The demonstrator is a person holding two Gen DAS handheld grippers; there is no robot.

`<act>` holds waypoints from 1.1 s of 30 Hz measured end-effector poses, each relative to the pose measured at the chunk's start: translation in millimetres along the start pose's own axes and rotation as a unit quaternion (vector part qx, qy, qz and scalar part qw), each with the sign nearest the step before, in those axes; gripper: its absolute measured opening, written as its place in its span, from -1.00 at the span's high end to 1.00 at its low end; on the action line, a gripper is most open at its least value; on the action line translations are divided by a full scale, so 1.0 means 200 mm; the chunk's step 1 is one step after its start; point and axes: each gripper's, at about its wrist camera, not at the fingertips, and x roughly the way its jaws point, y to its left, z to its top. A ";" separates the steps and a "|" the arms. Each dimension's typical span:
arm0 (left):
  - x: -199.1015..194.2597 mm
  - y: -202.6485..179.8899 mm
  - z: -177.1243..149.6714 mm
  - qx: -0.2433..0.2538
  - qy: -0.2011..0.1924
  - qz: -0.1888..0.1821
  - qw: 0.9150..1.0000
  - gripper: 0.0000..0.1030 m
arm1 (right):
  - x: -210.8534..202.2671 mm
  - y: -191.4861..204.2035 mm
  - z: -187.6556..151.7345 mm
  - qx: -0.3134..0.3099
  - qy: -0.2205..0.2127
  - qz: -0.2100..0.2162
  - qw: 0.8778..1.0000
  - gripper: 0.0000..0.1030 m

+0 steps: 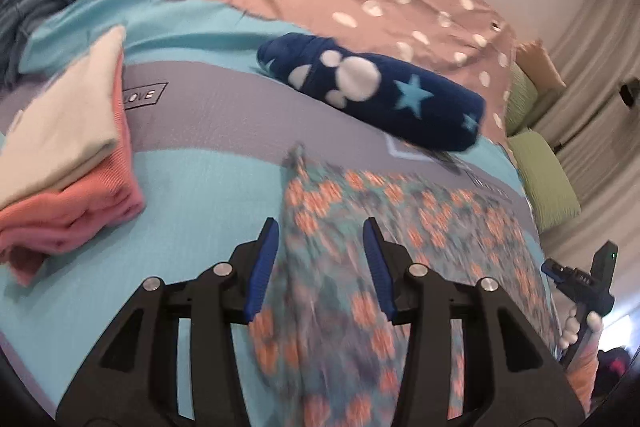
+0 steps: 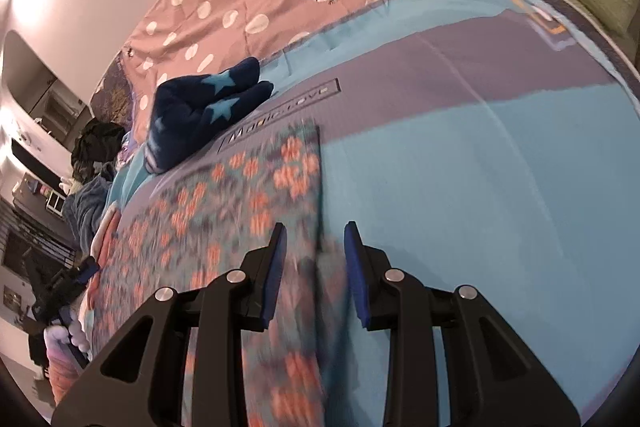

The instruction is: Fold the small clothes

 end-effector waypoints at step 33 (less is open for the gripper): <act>-0.25 0.14 -0.75 -0.212 0.035 -0.137 0.967 0.88 | -0.22 -0.08 -0.59 0.187 -0.015 0.089 0.978 0.78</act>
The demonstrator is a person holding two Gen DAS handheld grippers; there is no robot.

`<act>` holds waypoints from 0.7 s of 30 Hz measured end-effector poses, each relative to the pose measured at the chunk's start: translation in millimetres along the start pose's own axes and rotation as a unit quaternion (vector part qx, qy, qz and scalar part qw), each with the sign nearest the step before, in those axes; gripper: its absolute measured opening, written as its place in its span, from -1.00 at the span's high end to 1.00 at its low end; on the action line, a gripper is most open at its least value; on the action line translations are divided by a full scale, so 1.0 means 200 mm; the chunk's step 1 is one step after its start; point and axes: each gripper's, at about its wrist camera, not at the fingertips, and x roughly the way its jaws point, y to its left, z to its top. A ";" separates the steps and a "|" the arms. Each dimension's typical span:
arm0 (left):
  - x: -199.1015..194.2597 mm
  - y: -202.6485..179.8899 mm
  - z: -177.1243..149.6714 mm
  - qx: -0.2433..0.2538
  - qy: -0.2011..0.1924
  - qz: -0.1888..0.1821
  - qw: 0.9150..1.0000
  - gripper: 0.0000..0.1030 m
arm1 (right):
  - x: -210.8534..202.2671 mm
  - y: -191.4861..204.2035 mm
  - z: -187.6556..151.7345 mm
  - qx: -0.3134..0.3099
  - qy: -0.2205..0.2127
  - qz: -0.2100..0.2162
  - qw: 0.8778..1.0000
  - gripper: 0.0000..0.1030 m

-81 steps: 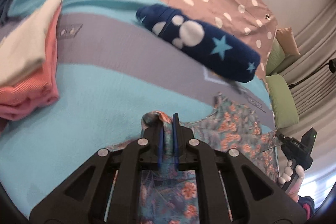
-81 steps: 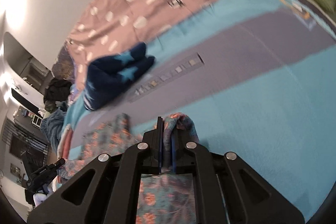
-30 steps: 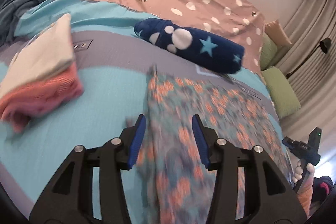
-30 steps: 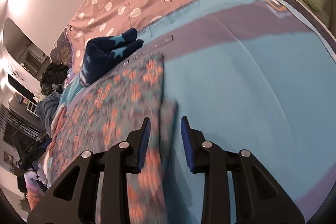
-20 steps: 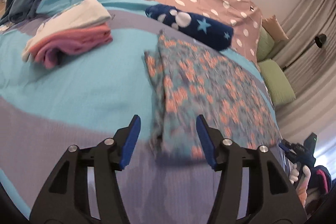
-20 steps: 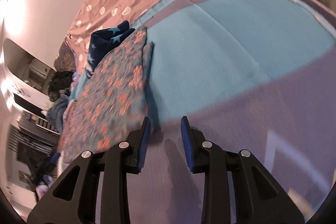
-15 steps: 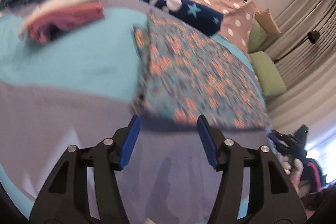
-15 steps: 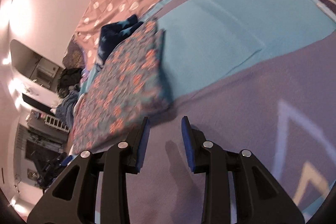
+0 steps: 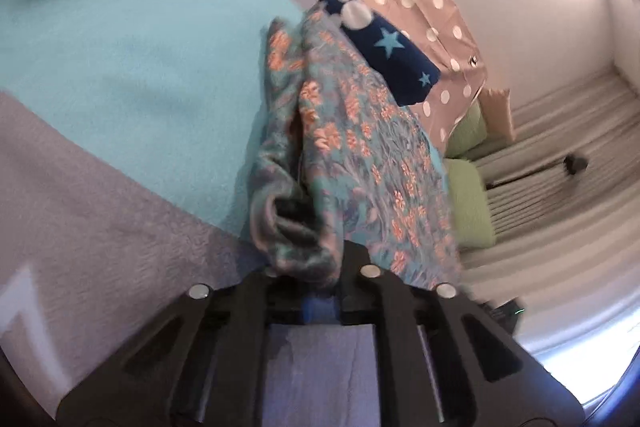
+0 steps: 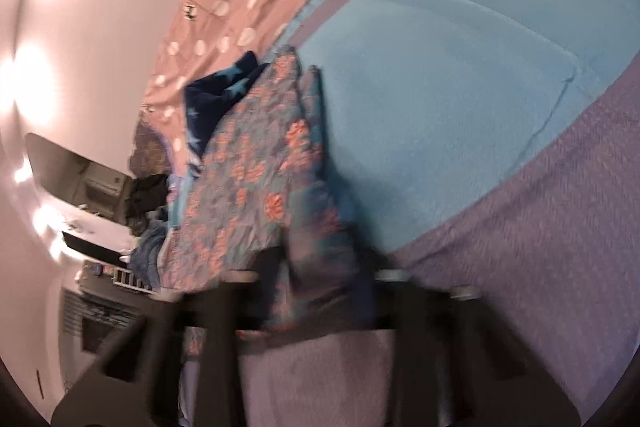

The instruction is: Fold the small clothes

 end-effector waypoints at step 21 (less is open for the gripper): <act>-0.64 -0.11 -0.31 0.114 -0.030 0.175 0.977 0.48 | -0.62 -0.14 -0.40 -0.057 0.009 -0.062 0.996 0.62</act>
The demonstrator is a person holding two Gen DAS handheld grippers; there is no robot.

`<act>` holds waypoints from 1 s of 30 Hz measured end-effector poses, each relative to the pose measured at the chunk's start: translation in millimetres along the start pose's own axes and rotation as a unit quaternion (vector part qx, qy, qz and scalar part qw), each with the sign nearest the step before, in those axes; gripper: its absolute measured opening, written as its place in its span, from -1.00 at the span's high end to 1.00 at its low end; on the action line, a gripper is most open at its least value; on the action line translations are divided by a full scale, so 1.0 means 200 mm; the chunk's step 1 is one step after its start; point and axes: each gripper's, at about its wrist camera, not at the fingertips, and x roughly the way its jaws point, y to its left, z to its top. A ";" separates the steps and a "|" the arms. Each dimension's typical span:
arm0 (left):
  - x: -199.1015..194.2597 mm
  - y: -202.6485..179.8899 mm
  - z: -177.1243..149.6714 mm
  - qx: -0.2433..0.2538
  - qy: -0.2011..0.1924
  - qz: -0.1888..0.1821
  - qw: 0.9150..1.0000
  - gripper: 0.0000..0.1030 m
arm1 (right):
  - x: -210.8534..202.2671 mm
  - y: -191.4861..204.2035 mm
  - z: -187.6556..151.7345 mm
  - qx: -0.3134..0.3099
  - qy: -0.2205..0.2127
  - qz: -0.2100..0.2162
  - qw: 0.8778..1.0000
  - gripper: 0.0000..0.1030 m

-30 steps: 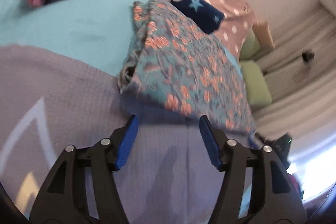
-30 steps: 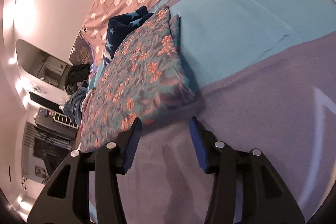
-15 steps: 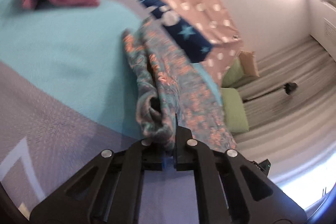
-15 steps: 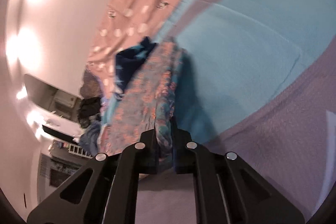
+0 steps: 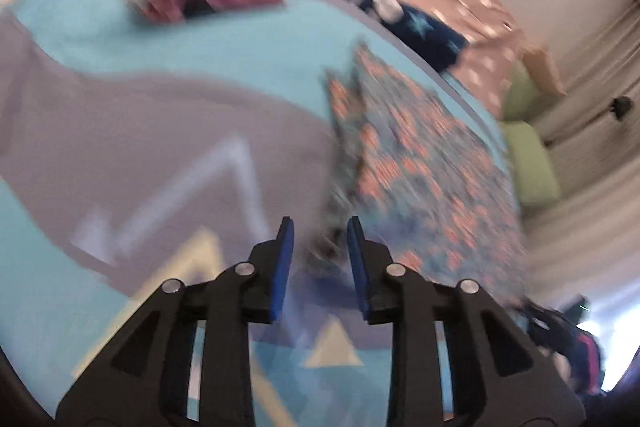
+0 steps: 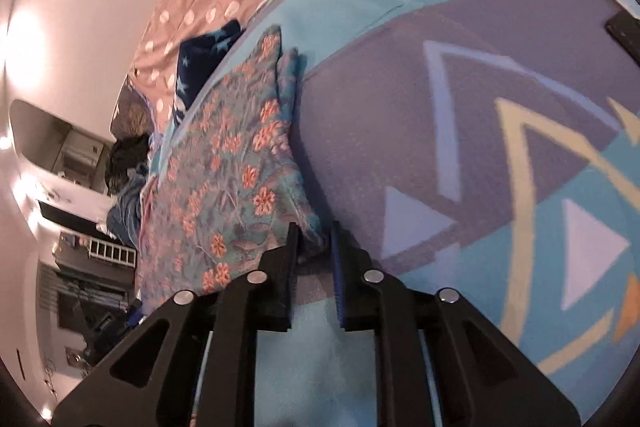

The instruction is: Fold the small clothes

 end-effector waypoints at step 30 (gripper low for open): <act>0.55 -1.71 -0.72 0.461 0.197 -0.175 0.847 -0.03 | -0.10 -0.10 -0.16 -0.122 -0.031 -0.025 0.992 0.46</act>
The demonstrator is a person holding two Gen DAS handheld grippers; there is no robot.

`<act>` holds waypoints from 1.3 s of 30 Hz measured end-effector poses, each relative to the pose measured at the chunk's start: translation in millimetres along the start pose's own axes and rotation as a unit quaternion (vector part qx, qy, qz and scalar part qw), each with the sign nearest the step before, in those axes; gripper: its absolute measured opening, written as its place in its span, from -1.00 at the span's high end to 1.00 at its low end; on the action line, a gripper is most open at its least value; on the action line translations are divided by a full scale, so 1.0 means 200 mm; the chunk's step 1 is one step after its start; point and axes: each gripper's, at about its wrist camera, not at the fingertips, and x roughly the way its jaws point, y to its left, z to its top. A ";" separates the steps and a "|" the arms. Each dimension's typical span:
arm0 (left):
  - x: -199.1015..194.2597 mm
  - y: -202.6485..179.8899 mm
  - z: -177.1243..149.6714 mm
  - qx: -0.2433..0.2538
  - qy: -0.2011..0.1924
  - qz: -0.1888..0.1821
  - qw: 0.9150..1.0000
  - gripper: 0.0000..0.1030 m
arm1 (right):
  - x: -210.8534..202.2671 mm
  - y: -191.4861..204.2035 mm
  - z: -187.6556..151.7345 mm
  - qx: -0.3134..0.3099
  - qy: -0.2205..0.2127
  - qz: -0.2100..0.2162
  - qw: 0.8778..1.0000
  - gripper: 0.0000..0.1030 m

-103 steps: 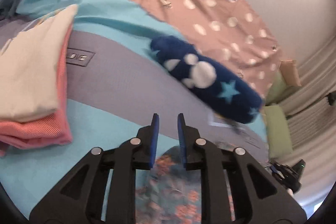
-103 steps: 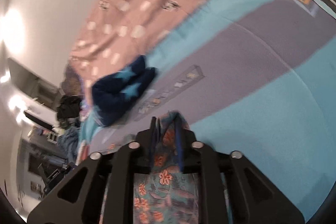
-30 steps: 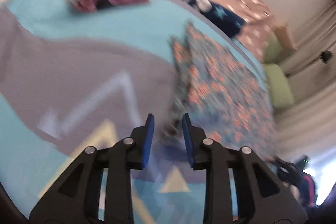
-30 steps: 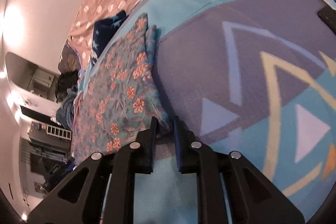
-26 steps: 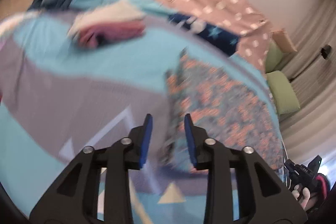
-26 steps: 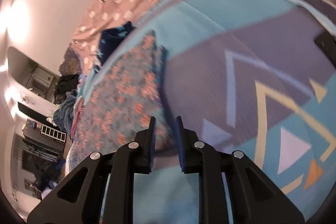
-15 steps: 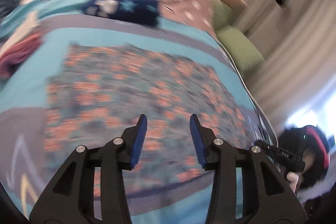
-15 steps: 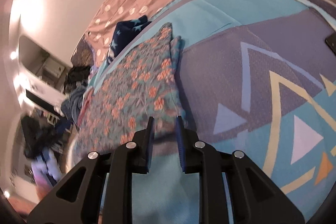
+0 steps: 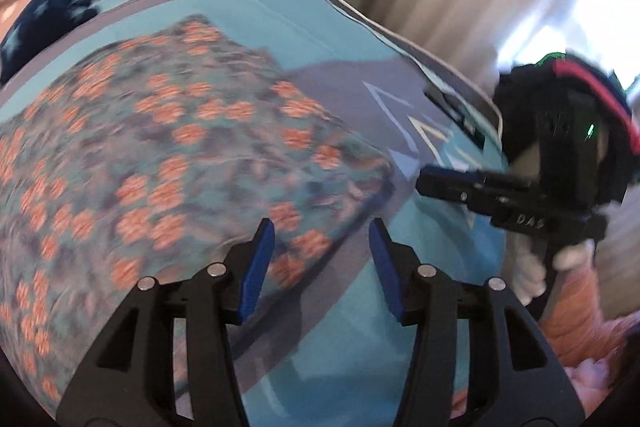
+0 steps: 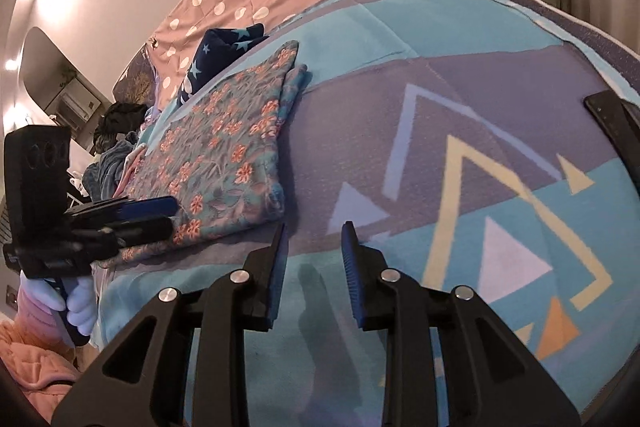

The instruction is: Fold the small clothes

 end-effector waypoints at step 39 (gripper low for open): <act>-0.04 0.14 0.07 -0.029 -0.036 0.036 0.998 0.78 | 0.26 0.37 0.30 -0.230 0.047 0.102 0.967 0.85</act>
